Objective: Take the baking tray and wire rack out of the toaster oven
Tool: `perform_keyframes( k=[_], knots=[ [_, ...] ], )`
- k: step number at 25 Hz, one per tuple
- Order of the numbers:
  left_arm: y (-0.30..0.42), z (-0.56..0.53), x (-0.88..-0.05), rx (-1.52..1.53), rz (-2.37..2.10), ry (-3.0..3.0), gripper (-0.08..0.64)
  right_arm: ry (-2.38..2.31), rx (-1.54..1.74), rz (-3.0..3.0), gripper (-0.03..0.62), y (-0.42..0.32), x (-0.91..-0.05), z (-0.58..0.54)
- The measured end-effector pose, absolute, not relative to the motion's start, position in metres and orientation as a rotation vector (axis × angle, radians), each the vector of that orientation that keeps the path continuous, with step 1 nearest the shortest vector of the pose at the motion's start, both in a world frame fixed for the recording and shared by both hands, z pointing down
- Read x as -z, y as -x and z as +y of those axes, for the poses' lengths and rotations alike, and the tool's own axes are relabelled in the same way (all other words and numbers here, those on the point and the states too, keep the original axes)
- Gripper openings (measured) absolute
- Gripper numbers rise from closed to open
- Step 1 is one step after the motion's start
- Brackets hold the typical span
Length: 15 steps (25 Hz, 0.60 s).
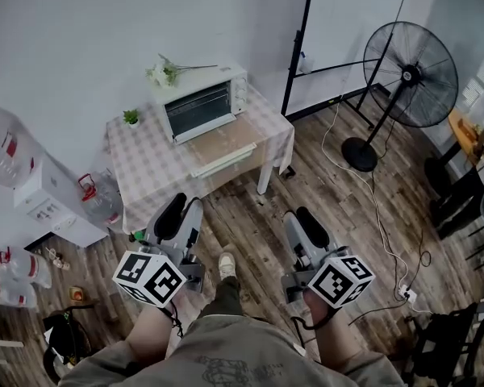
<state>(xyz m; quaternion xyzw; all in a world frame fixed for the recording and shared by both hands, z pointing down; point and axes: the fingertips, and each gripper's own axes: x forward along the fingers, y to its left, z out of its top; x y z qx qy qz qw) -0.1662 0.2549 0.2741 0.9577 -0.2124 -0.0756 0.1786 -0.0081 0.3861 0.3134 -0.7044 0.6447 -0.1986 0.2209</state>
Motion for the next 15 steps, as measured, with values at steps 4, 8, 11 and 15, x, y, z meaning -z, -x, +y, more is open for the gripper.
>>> perform_keyframes(
  k=[4, 8, 11, 15],
  knots=[
    [0.145, 0.219, -0.285, 0.209, -0.581, -2.657, 0.138, 1.901, 0.636, 1.759, 0.176, -0.011, -0.327, 0.349],
    [0.126, 0.176, -0.295, 0.21, -0.569, -2.599, 0.138, 1.856, 0.738, 1.713, 0.176, -0.031, -0.34, 0.308],
    [0.111, 0.137, -0.304, 0.192, -0.575, -2.539, 0.138, 1.831, 0.784, 1.686, 0.176, -0.046, -0.344, 0.27],
    [0.093, 0.083, -0.322, 0.17, -0.591, -2.481, 0.138, 1.817, 0.833, 1.671, 0.176, -0.066, -0.349, 0.219]
  ],
)
